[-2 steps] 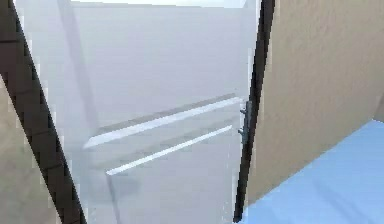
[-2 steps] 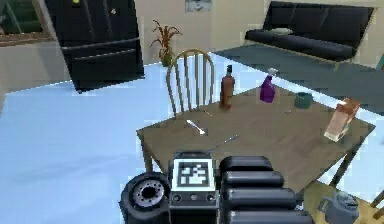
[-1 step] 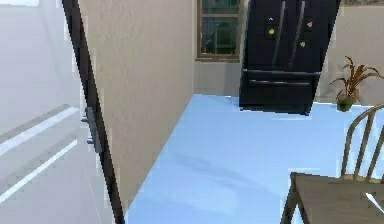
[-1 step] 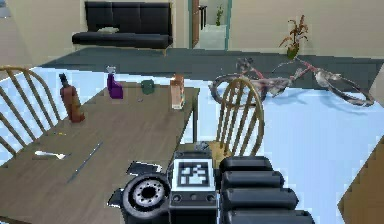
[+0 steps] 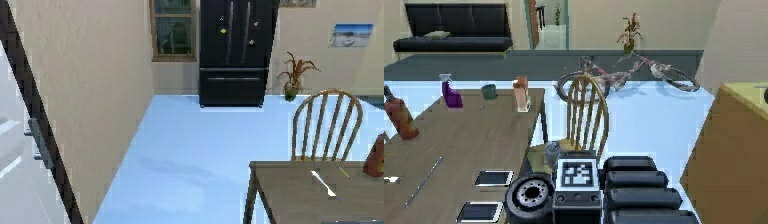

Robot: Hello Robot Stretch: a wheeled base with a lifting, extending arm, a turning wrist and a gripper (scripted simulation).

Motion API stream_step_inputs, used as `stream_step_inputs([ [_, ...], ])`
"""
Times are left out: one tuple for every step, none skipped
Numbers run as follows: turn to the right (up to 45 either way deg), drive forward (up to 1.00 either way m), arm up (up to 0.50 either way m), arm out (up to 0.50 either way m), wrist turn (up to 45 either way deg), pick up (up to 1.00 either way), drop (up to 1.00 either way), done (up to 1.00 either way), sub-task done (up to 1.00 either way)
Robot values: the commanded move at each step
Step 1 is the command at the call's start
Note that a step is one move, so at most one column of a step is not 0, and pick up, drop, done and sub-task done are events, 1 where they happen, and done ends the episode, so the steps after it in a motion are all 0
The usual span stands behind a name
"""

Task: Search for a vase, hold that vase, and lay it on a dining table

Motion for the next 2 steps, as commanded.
stream_step_inputs([
  [0.0, 0.5, 0.0, 0.0, 0.0, 0.0, 0.0, 0.0, 0.0],
  [45.0, 0.0, 0.0, 0.0, 0.0, 0.0, 0.0, 0.0, 0.0],
])
